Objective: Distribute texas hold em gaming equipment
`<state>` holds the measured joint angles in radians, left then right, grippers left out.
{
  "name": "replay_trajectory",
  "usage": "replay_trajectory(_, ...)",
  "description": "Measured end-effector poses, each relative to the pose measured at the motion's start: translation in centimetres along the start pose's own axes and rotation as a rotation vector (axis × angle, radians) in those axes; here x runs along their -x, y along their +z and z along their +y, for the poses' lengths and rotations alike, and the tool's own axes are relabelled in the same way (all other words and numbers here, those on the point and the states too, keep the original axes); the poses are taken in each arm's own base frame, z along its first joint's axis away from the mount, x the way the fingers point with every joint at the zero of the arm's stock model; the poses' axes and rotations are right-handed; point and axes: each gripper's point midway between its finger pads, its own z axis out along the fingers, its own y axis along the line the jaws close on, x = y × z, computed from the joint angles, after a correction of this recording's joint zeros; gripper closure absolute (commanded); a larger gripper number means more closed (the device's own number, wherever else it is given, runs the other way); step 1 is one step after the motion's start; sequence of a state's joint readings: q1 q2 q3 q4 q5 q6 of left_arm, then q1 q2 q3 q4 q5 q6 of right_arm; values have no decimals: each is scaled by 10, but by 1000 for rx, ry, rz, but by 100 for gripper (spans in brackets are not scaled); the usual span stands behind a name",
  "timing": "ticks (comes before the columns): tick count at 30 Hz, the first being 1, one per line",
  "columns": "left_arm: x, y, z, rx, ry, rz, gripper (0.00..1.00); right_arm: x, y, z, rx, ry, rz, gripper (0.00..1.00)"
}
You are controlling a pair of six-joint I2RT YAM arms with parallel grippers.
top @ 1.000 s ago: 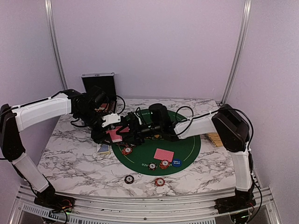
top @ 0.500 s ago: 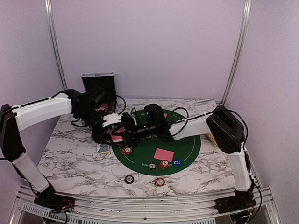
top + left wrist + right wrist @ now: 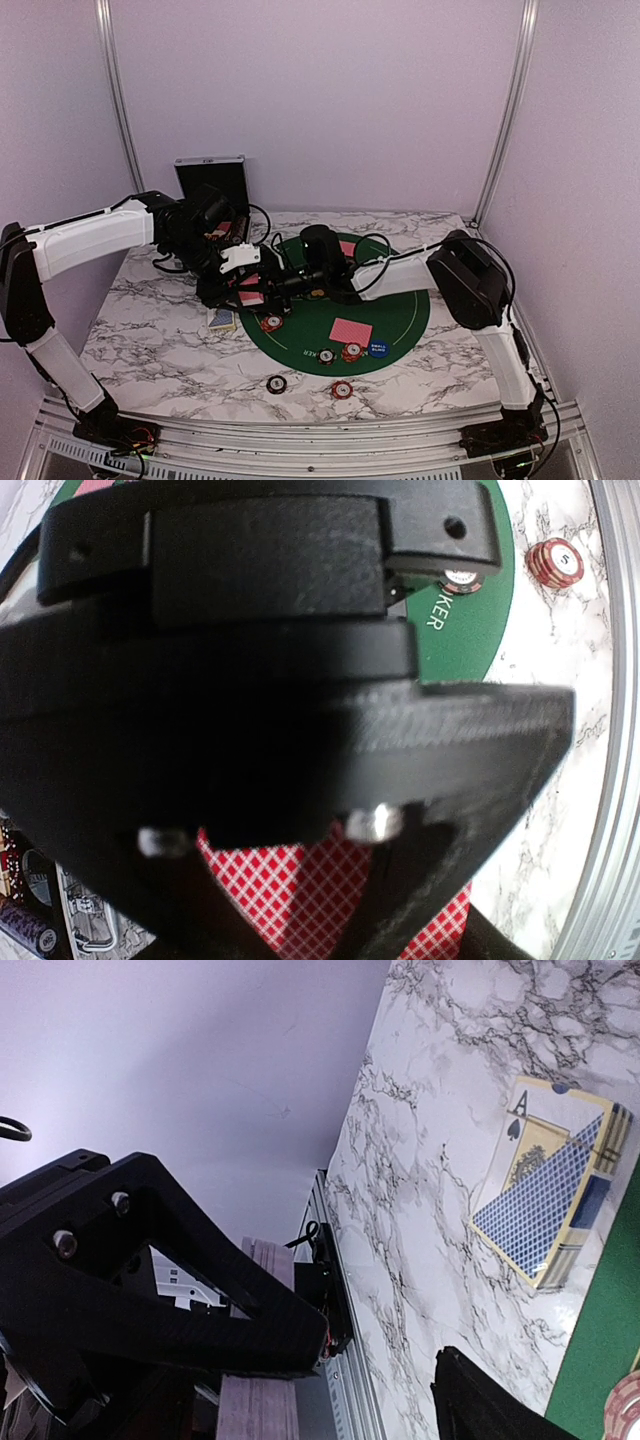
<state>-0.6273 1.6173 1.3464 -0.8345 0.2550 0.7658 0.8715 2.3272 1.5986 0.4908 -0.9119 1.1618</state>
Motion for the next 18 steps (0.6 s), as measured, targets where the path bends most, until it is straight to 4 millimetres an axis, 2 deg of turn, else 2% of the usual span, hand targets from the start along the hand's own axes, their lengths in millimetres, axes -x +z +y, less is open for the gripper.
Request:
replay_trajectory(9, 1, 0, -1, -2, 3, 0, 100, 1, 6, -5, 3, 13, 18, 29)
replay_trajectory(18, 1, 2, -2, -4, 7, 2, 100, 3, -17, -6, -17, -10, -3, 47)
